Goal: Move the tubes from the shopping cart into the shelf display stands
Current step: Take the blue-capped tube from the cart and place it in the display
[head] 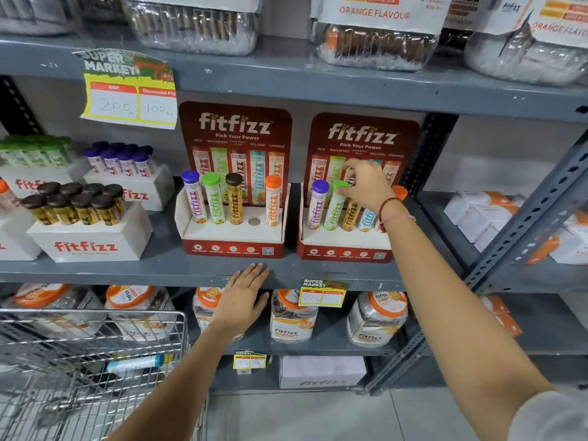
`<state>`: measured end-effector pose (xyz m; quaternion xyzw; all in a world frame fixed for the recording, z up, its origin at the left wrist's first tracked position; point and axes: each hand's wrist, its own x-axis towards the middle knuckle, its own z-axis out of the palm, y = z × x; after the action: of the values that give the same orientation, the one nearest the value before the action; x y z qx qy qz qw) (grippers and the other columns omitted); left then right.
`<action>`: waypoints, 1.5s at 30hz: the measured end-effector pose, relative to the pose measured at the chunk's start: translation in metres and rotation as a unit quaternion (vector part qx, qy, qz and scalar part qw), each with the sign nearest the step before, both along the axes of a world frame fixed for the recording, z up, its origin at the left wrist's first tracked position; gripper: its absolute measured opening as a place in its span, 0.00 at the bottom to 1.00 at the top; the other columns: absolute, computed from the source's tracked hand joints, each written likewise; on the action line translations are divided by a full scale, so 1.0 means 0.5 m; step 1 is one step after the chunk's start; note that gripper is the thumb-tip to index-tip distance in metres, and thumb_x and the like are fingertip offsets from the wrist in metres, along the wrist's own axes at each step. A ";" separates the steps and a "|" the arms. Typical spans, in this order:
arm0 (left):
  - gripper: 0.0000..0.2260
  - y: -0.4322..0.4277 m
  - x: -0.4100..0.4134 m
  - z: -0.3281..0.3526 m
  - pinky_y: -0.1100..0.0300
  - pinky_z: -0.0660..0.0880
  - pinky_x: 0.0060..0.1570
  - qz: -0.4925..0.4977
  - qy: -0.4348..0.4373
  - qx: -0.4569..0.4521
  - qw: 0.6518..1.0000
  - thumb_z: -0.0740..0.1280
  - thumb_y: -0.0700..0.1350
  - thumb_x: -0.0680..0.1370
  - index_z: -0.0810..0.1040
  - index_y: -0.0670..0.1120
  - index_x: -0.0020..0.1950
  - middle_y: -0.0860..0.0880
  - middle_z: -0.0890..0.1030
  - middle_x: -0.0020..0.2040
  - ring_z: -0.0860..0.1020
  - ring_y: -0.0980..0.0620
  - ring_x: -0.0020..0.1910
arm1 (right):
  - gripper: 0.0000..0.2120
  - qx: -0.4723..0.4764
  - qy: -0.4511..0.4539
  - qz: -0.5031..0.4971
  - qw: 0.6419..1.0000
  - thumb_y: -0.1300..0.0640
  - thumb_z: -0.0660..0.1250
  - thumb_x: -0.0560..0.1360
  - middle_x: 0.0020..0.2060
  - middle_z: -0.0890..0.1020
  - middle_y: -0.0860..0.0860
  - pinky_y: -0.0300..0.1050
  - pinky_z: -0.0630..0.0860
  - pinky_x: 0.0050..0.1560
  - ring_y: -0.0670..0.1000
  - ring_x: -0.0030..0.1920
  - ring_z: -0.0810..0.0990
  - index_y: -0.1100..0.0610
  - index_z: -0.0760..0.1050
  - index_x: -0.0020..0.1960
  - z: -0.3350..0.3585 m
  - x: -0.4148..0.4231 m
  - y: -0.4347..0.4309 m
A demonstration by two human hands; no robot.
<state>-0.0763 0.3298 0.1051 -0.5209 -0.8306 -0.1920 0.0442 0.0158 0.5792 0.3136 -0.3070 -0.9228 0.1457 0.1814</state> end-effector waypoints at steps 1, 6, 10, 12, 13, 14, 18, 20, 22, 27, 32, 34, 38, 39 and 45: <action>0.21 -0.008 -0.003 0.005 0.47 0.56 0.67 0.010 -0.009 0.012 1.000 0.62 0.47 0.77 0.69 0.42 0.68 0.42 0.71 0.68 0.66 0.43 0.68 | 0.24 0.002 0.028 0.004 1.000 0.56 0.73 0.69 0.58 0.79 0.57 0.56 0.75 0.62 0.58 0.62 0.75 0.57 0.73 0.64 -0.002 0.000 -0.012; 0.21 -0.092 -0.029 0.026 0.43 0.68 0.59 0.080 -0.035 0.051 0.995 0.59 0.49 0.75 0.72 0.41 0.64 0.40 0.76 0.62 0.72 0.40 0.63 | 0.13 0.000 0.097 0.061 0.993 0.57 0.69 0.73 0.51 0.82 0.56 0.48 0.70 0.61 0.57 0.57 0.76 0.59 0.77 0.57 -0.029 -0.013 -0.122; 0.22 -0.202 -0.047 0.026 0.45 0.71 0.58 0.139 -0.063 0.062 0.986 0.56 0.51 0.75 0.73 0.39 0.63 0.38 0.77 0.60 0.73 0.39 0.59 | 0.13 -0.020 0.087 0.131 0.987 0.56 0.69 0.73 0.48 0.83 0.56 0.48 0.71 0.58 0.58 0.54 0.77 0.59 0.78 0.56 -0.083 -0.054 -0.235; 0.20 -0.263 -0.047 0.017 0.47 0.72 0.56 0.177 -0.073 0.067 0.979 0.59 0.48 0.75 0.73 0.38 0.63 0.38 0.77 0.59 0.74 0.39 0.58 | 0.13 -0.044 0.071 0.166 0.983 0.56 0.69 0.73 0.49 0.83 0.56 0.47 0.71 0.57 0.57 0.54 0.77 0.60 0.78 0.55 -0.117 -0.080 -0.296; 0.20 -0.295 -0.044 0.012 0.46 0.73 0.54 0.197 -0.078 0.064 0.975 0.59 0.47 0.75 0.73 0.38 0.63 0.38 0.77 0.59 0.74 0.39 0.57 | 0.13 -0.057 0.062 0.186 0.979 0.57 0.69 0.73 0.49 0.83 0.56 0.48 0.72 0.58 0.57 0.55 0.78 0.59 0.79 0.55 -0.134 -0.095 -0.327; 0.20 -0.327 -0.040 0.006 0.46 0.74 0.52 0.216 -0.084 0.059 0.971 0.59 0.48 0.75 0.73 0.39 0.62 0.38 0.77 0.59 0.75 0.39 0.56 | 0.13 -0.064 0.050 0.207 0.975 0.57 0.69 0.72 0.50 0.83 0.56 0.48 0.73 0.58 0.57 0.55 0.78 0.59 0.79 0.55 -0.152 -0.110 -0.358; 0.17 -0.453 -0.013 -0.020 0.48 0.74 0.50 0.286 -0.100 0.054 0.951 0.61 0.47 0.76 0.74 0.39 0.61 0.39 0.79 0.56 0.76 0.38 0.53 | 0.12 -0.101 -0.015 0.283 0.954 0.57 0.69 0.73 0.51 0.83 0.56 0.46 0.71 0.58 0.56 0.56 0.77 0.60 0.78 0.55 -0.229 -0.164 -0.476; 0.16 -0.518 0.003 -0.037 0.49 0.73 0.49 0.332 -0.106 0.053 0.936 0.63 0.43 0.75 0.75 0.38 0.61 0.39 0.79 0.54 0.76 0.38 0.52 | 0.12 -0.122 -0.057 0.319 0.938 0.57 0.68 0.74 0.51 0.82 0.57 0.48 0.72 0.59 0.57 0.58 0.76 0.60 0.77 0.56 -0.266 -0.190 -0.541; 0.16 -0.578 0.022 -0.055 0.48 0.73 0.49 0.372 -0.119 0.045 0.920 0.62 0.45 0.75 0.75 0.38 0.60 0.38 0.79 0.54 0.76 0.38 0.52 | 0.12 -0.131 -0.100 0.350 0.922 0.58 0.67 0.74 0.52 0.82 0.58 0.49 0.73 0.59 0.58 0.58 0.76 0.60 0.78 0.56 -0.310 -0.213 -0.599; 0.16 -0.664 0.059 -0.095 0.46 0.74 0.47 0.440 -0.149 0.023 0.885 0.62 0.44 0.75 0.76 0.38 0.58 0.38 0.80 0.51 0.77 0.38 0.50 | 0.08 -0.152 -0.222 0.381 0.885 0.56 0.68 0.73 0.49 0.80 0.57 0.47 0.78 0.50 0.58 0.51 0.80 0.56 0.78 0.51 -0.445 -0.268 -0.717; 0.15 -0.676 0.073 -0.151 0.45 0.74 0.48 0.453 -0.168 0.003 0.875 0.62 0.46 0.76 0.76 0.40 0.59 0.40 0.80 0.54 0.76 0.39 0.53 | 0.03 -0.149 -0.346 0.369 0.850 0.60 0.67 0.75 0.42 0.80 0.59 0.45 0.74 0.46 0.59 0.50 0.80 0.58 0.76 0.42 -0.600 -0.310 -0.771; 0.14 -0.669 0.075 -0.173 0.45 0.74 0.48 0.453 -0.177 -0.009 0.874 0.62 0.45 0.76 0.76 0.40 0.59 0.40 0.80 0.54 0.76 0.39 0.54 | 0.11 -0.132 -0.391 0.354 0.840 0.60 0.66 0.76 0.53 0.80 0.62 0.47 0.75 0.52 0.60 0.55 0.79 0.65 0.76 0.55 -0.668 -0.327 -0.775; 0.18 -0.664 0.076 -0.201 0.42 0.74 0.46 0.447 -0.194 -0.043 0.872 0.55 0.48 0.77 0.75 0.40 0.60 0.40 0.79 0.54 0.75 0.39 0.54 | 0.20 -0.098 -0.443 0.320 0.832 0.59 0.66 0.76 0.66 0.71 0.63 0.50 0.72 0.63 0.61 0.64 0.73 0.65 0.69 0.66 -0.774 -0.355 -0.779; 0.18 -0.664 0.076 -0.205 0.42 0.74 0.46 0.447 -0.192 -0.046 0.873 0.54 0.48 0.77 0.75 0.40 0.59 0.40 0.80 0.53 0.75 0.39 0.53 | 0.22 -0.091 -0.452 0.311 0.831 0.59 0.65 0.76 0.68 0.68 0.63 0.51 0.70 0.64 0.61 0.65 0.71 0.65 0.66 0.68 -0.792 -0.360 -0.781; 0.14 -0.658 0.079 -0.209 0.46 0.76 0.41 0.465 -0.169 -0.073 0.866 0.58 0.46 0.77 0.77 0.40 0.56 0.42 0.81 0.50 0.76 0.41 0.50 | 0.26 -0.041 -0.451 0.280 0.846 0.60 0.64 0.77 0.70 0.63 0.63 0.54 0.69 0.65 0.63 0.67 0.68 0.66 0.60 0.71 -0.891 -0.389 -0.786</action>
<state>-0.0366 0.0008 0.0004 -0.0358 -0.9829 -0.1731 -0.0511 -0.1787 0.1861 -0.1316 -0.0741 -0.9431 0.0733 -0.3157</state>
